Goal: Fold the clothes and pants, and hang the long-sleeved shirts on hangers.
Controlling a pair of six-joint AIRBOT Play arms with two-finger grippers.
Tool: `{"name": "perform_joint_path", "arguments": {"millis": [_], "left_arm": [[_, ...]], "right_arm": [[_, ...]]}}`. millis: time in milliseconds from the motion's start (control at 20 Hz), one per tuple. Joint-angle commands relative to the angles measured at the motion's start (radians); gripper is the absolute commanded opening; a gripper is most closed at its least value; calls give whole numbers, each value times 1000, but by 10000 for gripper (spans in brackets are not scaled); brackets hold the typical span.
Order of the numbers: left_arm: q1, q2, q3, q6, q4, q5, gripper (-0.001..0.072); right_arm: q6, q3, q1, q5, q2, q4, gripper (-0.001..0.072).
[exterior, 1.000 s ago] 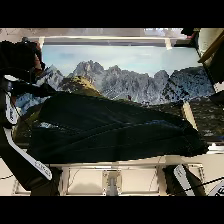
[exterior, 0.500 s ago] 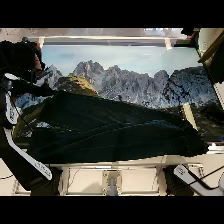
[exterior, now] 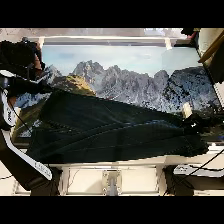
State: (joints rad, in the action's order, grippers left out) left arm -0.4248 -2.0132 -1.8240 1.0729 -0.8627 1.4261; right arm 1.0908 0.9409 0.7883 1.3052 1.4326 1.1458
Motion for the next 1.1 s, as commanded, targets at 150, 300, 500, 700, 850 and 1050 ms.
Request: {"name": "perform_joint_path", "arguments": {"millis": [150,300,500,700,850,1050], "left_arm": [[0,36,-1,31,-12,-56,14],[-9,129,-1,16,-27,-178,14],[-79,257,-1,37,-26,-268,14],[-159,277,1,95,-31,-230,14],[-151,261,1,95,-35,-256,14],[-130,233,1,169,-63,-334,14]], "right_arm": [[-156,86,-78,-27,15,-242,62],[-165,273,-193,-30,15,-299,62],[-145,463,-346,-201,16,-284,61],[-4,501,-386,-432,39,-183,61],[43,501,-399,-474,118,-190,61],[162,509,-449,-698,229,-203,61]]}}
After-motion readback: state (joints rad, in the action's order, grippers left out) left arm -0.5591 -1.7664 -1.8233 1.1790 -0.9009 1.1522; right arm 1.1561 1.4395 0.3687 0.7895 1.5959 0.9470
